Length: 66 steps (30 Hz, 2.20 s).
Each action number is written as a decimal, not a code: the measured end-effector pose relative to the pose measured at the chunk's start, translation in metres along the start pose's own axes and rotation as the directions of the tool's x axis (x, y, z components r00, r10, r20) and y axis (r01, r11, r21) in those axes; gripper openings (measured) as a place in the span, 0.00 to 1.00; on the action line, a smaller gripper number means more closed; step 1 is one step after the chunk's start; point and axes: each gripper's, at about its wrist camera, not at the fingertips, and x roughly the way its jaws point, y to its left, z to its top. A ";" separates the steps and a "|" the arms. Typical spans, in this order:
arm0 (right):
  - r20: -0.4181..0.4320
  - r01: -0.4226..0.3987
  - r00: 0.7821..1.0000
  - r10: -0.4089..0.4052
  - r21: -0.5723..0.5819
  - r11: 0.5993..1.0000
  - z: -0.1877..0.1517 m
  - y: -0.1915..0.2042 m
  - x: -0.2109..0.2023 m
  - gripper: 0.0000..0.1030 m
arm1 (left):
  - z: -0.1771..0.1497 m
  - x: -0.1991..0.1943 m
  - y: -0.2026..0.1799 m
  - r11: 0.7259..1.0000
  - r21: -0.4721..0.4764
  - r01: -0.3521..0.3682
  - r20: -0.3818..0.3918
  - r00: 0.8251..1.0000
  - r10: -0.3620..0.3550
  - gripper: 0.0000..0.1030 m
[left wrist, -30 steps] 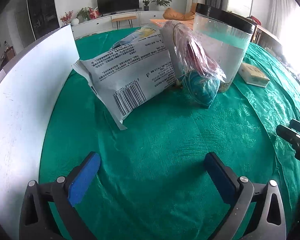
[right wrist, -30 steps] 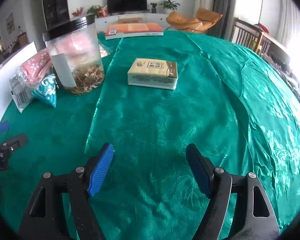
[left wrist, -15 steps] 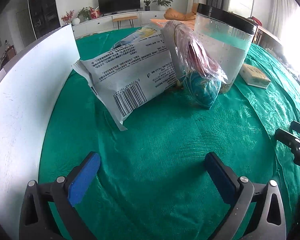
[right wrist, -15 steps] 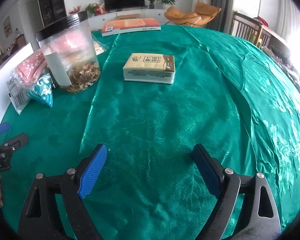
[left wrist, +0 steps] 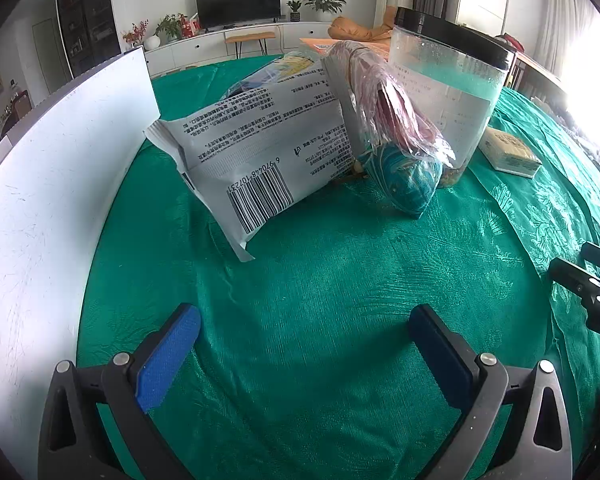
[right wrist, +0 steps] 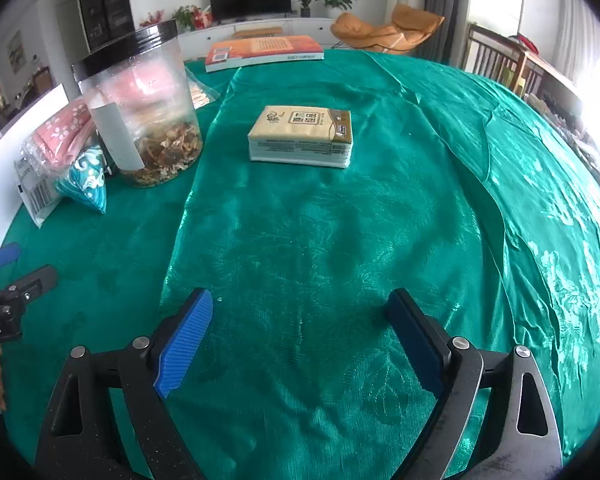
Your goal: Organize soft objects
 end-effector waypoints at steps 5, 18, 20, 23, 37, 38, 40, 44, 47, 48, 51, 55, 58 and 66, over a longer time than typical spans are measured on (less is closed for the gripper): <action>0.000 0.000 1.000 0.000 0.000 1.000 0.000 0.000 0.000 0.89 | 0.000 0.000 0.000 1.000 0.000 0.000 0.000 1.000 0.000 1.00; 0.000 -0.003 1.000 0.003 -0.001 1.000 0.000 0.000 0.000 0.89 | 0.000 0.000 0.000 1.000 0.000 0.000 0.000 1.000 0.000 1.00; 0.000 -0.003 1.000 0.003 -0.001 1.000 0.000 0.000 0.000 0.89 | 0.000 0.000 0.000 1.000 0.000 0.000 0.000 1.000 0.000 1.00; 0.000 -0.003 1.000 0.003 -0.001 1.000 0.000 0.000 -0.001 0.89 | 0.000 0.000 0.001 1.000 0.000 0.000 0.001 1.000 0.000 1.00; 0.000 -0.004 1.000 0.004 -0.001 1.000 0.000 0.000 -0.001 0.89 | 0.000 0.000 0.001 1.000 0.000 0.000 0.001 1.000 0.000 1.00; 0.000 -0.004 1.000 0.004 -0.001 1.000 0.000 0.000 -0.001 0.89 | 0.000 0.000 0.001 1.000 0.000 0.000 0.001 1.000 0.000 1.00; 0.000 -0.004 1.000 0.004 -0.001 1.000 0.000 0.000 -0.001 0.89 | 0.000 0.000 0.001 1.000 0.000 0.000 0.001 1.000 0.000 1.00; 0.000 -0.004 1.000 0.004 -0.001 1.000 0.000 0.000 -0.001 0.89 | 0.000 0.000 0.001 1.000 -0.001 0.000 0.001 1.000 0.000 1.00; 0.000 -0.005 1.000 0.005 -0.001 1.000 0.000 0.000 -0.001 0.89 | 0.000 0.000 0.001 1.000 -0.001 0.000 0.001 1.000 0.000 1.00; 0.000 -0.005 1.000 0.005 -0.001 1.000 0.000 0.000 -0.001 0.89 | 0.000 0.000 0.001 1.000 -0.001 0.000 0.001 1.000 0.000 1.00; 0.000 -0.005 1.000 0.005 -0.001 1.000 0.000 0.000 -0.001 0.89 | 0.000 0.001 0.001 1.000 -0.001 0.000 0.002 1.000 0.000 1.00; 0.000 -0.005 1.000 0.005 -0.001 1.000 0.000 0.000 -0.001 0.89 | 0.000 0.000 0.001 1.000 -0.001 0.000 0.002 1.000 0.000 1.00; 0.000 -0.005 1.000 0.005 -0.001 1.000 0.000 0.000 -0.001 0.89 | -0.001 -0.003 0.000 1.000 0.008 -0.001 -0.005 1.000 0.001 1.00; 0.000 -0.006 1.000 0.006 -0.001 1.000 0.000 0.000 -0.001 0.89 | 0.056 -0.047 0.022 0.991 0.051 -0.122 0.066 0.991 0.119 1.00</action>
